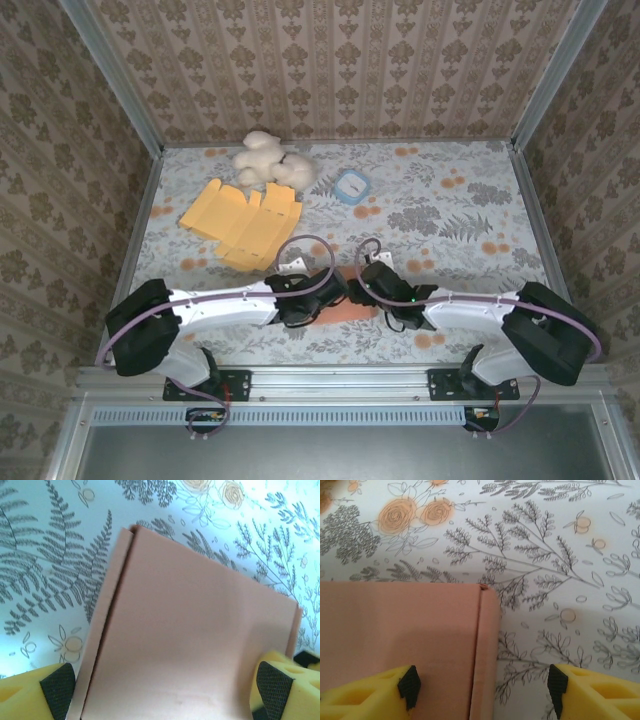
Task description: Fold the paper box
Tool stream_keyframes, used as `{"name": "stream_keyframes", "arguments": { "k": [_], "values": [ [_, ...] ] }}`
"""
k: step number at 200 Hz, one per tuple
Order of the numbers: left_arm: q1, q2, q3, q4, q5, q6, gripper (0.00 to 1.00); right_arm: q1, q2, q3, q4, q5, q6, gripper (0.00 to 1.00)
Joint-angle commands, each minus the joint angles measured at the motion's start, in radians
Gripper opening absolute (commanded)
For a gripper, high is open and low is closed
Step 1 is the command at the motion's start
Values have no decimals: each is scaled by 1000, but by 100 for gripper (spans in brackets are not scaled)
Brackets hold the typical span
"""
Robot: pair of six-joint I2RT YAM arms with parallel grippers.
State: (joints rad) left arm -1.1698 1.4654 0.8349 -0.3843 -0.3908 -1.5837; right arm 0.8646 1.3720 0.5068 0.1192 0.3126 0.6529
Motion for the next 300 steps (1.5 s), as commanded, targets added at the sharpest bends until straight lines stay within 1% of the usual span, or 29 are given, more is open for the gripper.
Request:
{"name": "stream_keyframes", "arguments": {
  "k": [1, 32, 47, 68, 92, 115, 157, 182, 217, 262, 279, 300],
  "values": [
    [41, 25, -22, 56, 4, 56, 97, 24, -63, -57, -75, -50, 69, 70],
    [103, 60, -48, 160, 59, 137, 96, 39, -153, -107, -40, -73, 107, 69],
    [124, 70, -27, 147, 55, 182, 96, 42, -200, -123, -41, -74, 112, 69],
    [133, 73, -3, 127, 36, 226, 95, 43, -266, -131, -63, -56, 111, 73],
    [136, 79, 8, 122, 30, 246, 95, 42, -306, -134, -79, -34, 109, 75],
    [136, 97, 8, 125, 37, 242, 95, 42, -275, -123, -74, -23, 107, 79],
    [137, 133, 18, 129, 49, 247, 95, 41, -137, -43, -80, -19, 51, 80],
    [137, 141, 28, 131, 52, 256, 95, 43, -88, -52, -47, -32, 94, 80],
    [137, 153, 45, 121, 64, 264, 95, 43, -79, -104, 20, -20, 169, 77],
    [130, 48, 72, -82, -33, 272, 97, 46, -78, -150, 82, 0, 224, 76],
    [124, 0, 26, -74, -32, 273, 97, 46, -83, -157, 97, -3, 239, 75],
    [115, -45, -42, -25, -2, 278, 97, 49, -94, -159, 99, -8, 256, 75]
  ]
}}
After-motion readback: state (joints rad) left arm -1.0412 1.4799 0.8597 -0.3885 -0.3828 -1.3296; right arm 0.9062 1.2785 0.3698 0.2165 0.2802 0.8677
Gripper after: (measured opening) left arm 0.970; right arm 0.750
